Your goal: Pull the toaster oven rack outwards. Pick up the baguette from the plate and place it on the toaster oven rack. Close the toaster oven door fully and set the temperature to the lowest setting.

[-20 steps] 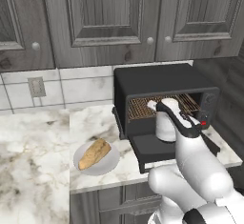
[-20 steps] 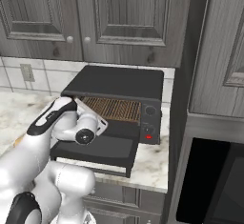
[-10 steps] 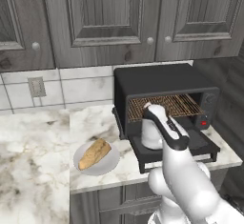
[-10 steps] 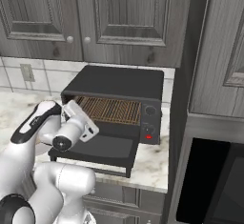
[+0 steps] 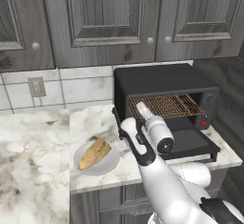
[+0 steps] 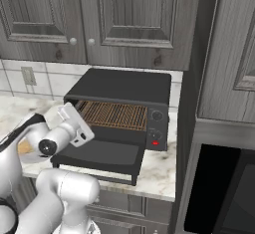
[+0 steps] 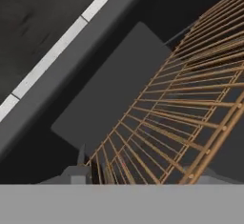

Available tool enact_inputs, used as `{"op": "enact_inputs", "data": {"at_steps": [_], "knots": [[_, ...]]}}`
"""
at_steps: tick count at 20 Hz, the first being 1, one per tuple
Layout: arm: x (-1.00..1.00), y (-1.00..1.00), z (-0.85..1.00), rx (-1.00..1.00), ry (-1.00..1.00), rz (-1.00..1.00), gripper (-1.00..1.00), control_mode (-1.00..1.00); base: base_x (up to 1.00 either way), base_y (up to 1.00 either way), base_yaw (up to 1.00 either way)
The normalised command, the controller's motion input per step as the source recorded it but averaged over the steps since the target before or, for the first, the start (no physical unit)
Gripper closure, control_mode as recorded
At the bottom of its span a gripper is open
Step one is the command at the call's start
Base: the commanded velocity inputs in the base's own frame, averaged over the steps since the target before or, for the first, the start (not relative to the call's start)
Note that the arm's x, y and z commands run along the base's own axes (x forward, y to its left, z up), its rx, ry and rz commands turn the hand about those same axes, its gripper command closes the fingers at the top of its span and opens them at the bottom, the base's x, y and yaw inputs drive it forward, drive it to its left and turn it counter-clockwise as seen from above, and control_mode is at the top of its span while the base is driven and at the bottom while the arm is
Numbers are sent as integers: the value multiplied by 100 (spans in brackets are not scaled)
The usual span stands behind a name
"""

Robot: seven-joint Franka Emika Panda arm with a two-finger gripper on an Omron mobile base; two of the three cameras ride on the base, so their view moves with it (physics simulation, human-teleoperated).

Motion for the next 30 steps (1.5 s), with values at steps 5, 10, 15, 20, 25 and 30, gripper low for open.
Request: {"op": "enact_inputs", "data": {"at_steps": [5,10,15,20,25,30], "knots": [[-50,-11,1,2,4,-1,-100,-100,0,0,0],[-32,-26,22,10,20,0,-100,-100,0,0,0],[-13,-75,63,13,33,-1,-100,-100,0,0,0],[-21,-58,77,4,20,0,-100,-100,0,0,0],[-36,-15,74,1,0,0,-100,-100,0,0,0],[-30,-13,85,0,-2,0,-100,-100,0,0,0]]}}
